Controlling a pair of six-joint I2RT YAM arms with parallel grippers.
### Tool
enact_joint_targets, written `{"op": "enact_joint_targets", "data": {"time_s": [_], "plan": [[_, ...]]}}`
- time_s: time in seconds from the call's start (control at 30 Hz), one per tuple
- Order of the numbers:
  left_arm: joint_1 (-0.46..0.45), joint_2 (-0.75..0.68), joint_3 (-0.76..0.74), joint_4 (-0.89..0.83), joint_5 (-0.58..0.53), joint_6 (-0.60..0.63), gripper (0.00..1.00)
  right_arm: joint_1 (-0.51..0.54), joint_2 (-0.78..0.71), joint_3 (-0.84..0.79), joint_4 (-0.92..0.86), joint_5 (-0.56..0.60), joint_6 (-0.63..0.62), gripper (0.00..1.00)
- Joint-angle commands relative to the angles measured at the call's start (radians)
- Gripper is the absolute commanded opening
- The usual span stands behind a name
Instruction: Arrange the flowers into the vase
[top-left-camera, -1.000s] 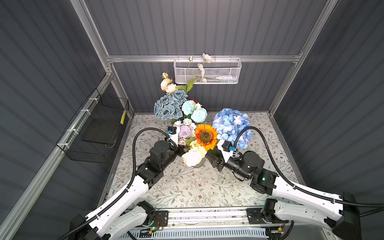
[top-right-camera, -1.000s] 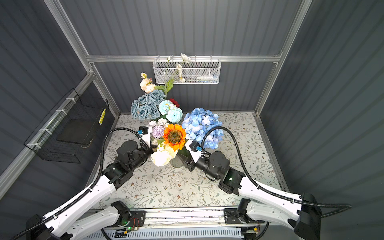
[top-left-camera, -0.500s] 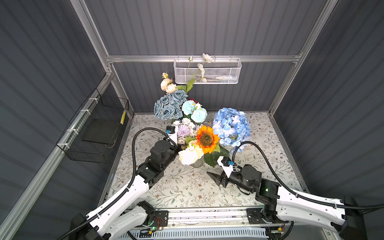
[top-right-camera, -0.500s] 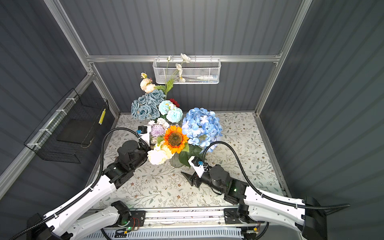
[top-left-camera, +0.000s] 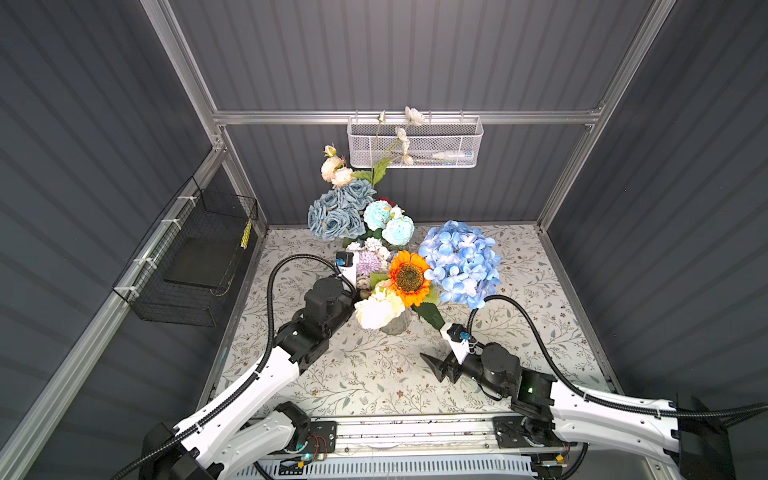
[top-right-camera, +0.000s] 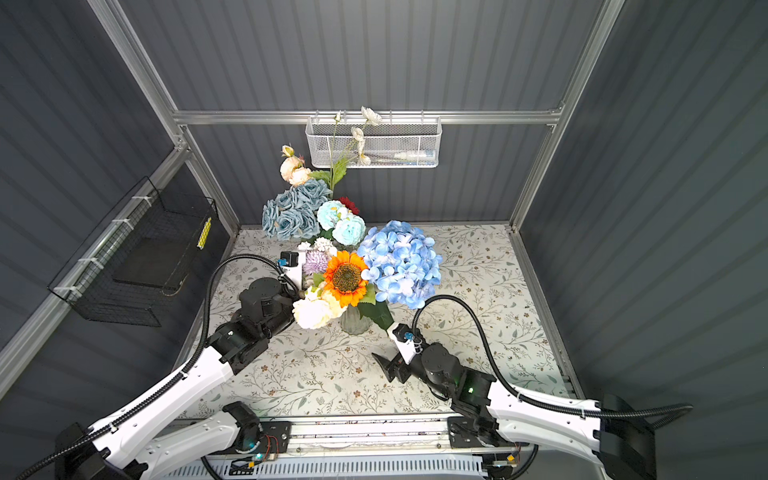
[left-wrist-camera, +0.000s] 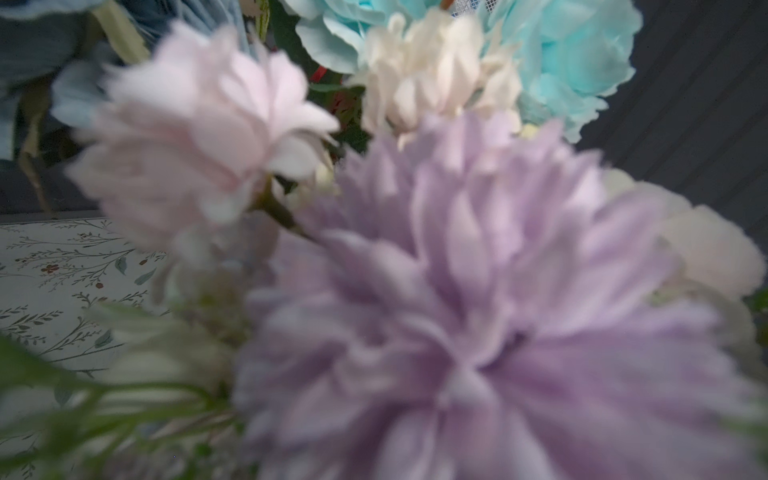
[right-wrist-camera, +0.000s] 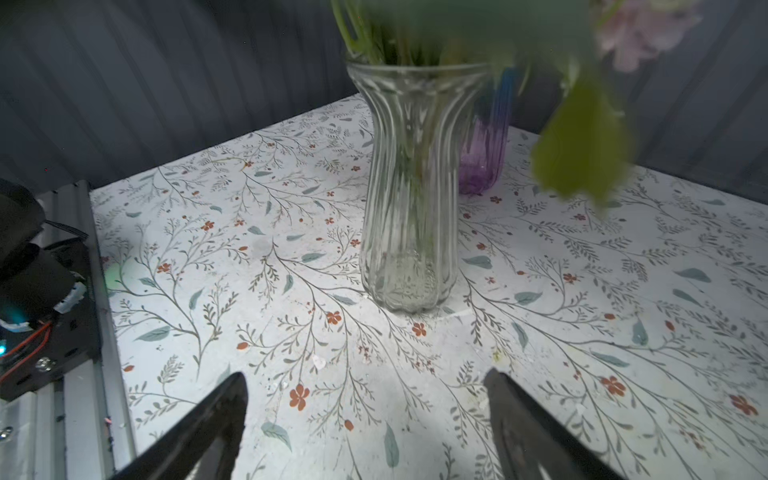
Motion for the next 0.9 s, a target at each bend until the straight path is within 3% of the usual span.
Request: {"op": "enact_joint_targets", "data": {"time_s": [0.0,0.17,0.53,0.73,0.87], "plan": [[0.005,-0.028,0.066,-0.115,0.017,0.011,0.99,-0.045,0.015,-0.017,0.115,0.008,0.02,0.94],[0.005,-0.064,0.08,-0.217,0.042,0.002,1.0,-0.147,0.157,-0.009,0.324,-0.097,0.043,0.99],[0.005,-0.134,0.068,-0.365,0.081,-0.025,0.99,-0.148,0.669,0.069,0.998,-0.177,-0.125,0.98],[0.005,-0.163,0.062,-0.4,0.075,-0.03,0.99,-0.149,0.808,0.176,1.079,-0.146,-0.208,0.98],[0.005,-0.183,0.06,-0.387,0.062,-0.038,0.99,-0.172,0.874,0.242,1.076,-0.164,-0.184,0.98]]}}
